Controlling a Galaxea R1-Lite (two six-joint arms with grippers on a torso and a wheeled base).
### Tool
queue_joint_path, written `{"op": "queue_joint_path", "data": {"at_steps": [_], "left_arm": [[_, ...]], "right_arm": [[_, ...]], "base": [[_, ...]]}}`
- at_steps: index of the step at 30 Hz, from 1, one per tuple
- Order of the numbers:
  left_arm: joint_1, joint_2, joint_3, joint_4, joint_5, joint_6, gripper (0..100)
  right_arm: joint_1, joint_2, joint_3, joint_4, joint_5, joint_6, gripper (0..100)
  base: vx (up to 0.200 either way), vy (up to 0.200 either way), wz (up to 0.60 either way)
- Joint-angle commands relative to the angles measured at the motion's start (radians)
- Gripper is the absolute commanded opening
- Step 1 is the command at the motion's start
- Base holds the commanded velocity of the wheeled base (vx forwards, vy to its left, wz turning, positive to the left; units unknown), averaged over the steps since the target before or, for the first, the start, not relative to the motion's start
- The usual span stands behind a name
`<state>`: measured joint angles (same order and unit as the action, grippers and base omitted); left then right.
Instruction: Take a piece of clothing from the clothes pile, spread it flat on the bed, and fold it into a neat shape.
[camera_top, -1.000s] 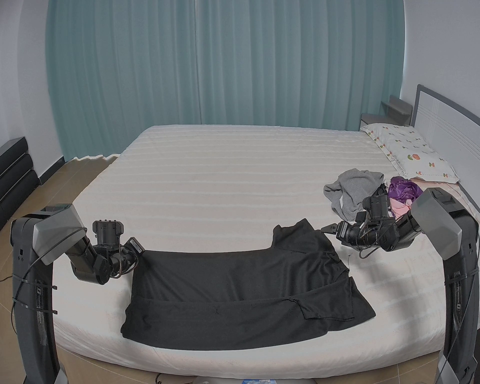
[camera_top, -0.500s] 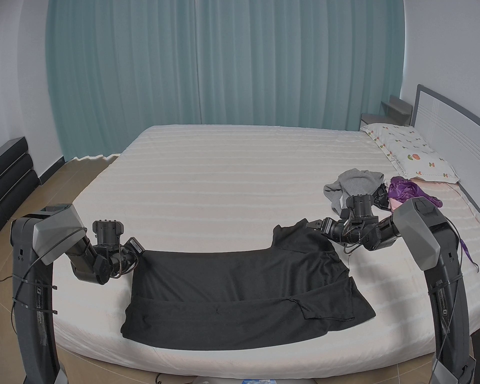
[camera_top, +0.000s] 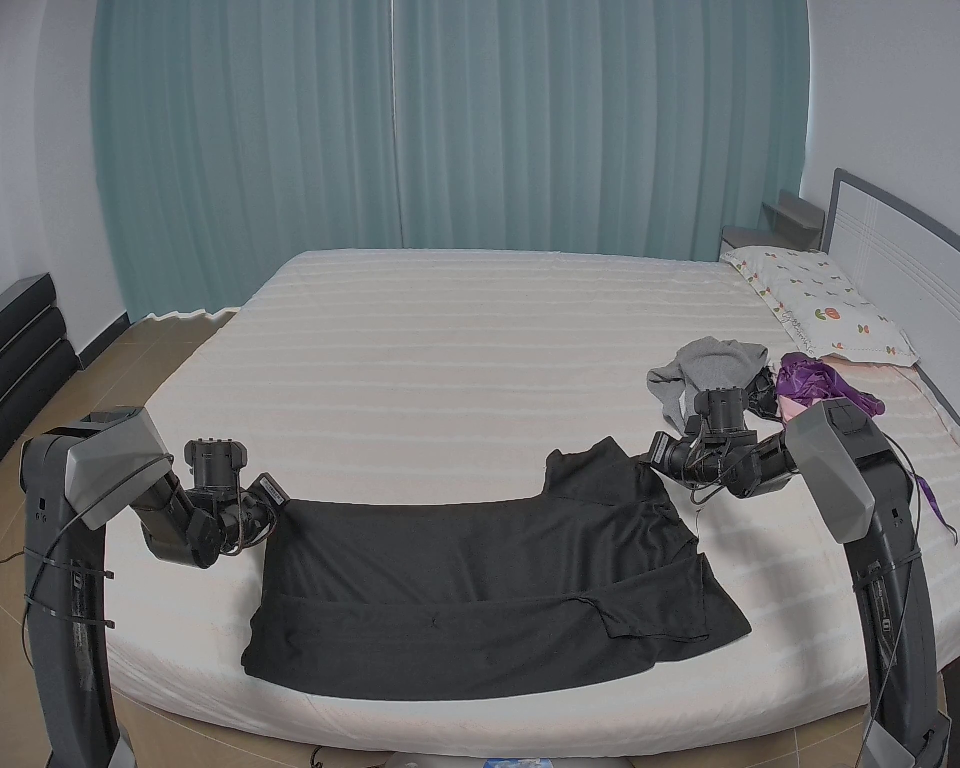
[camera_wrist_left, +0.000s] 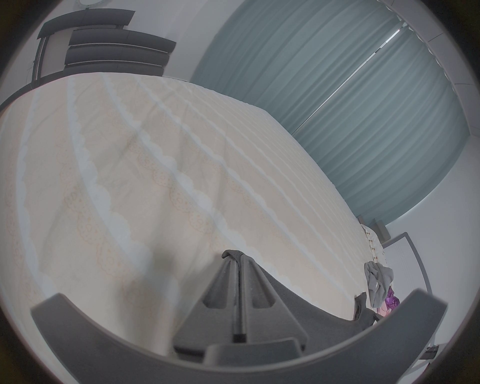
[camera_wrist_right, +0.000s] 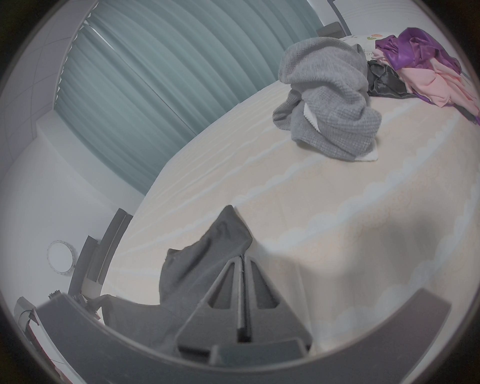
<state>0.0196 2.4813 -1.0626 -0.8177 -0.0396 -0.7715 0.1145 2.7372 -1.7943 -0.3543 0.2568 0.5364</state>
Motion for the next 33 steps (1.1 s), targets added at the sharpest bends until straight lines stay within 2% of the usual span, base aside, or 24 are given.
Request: {"op": "queue_joint_path", "data": {"at_steps": [1, 6, 15, 21, 26, 33], "left_arm": [[-0.001, -0.019, 0.009, -0.001, 0.004, -0.002, 0], [0.002, -0.058, 0.023, 0.000, 0.009, -0.003, 0], [0.005, -0.099, 0.056, -0.003, 0.009, -0.008, 0], [0.008, -0.128, 0.110, -0.083, 0.009, -0.005, 0], [0.008, -0.136, 0.130, -0.132, 0.010, -0.003, 0], [0.007, -0.147, 0.156, -0.135, 0.006, 0.004, 0]], "right_arm": [[-0.007, -0.056, 0.029, -0.006, -0.001, 0.034, 0], [-0.009, -0.117, 0.075, -0.032, -0.007, 0.137, 0], [-0.027, -0.168, 0.188, -0.150, -0.005, 0.143, 0], [-0.018, -0.179, 0.237, -0.247, -0.005, 0.139, 0], [-0.015, -0.183, 0.266, -0.288, -0.005, 0.132, 0], [-0.022, -0.200, 0.300, -0.307, -0.001, 0.131, 0]], "base": [[0.000, 0.000, 0.00], [0.000, 0.000, 0.00], [0.000, 0.000, 0.00], [0.000, 0.000, 0.00], [0.000, 0.000, 0.00], [0.000, 0.000, 0.00]]}}
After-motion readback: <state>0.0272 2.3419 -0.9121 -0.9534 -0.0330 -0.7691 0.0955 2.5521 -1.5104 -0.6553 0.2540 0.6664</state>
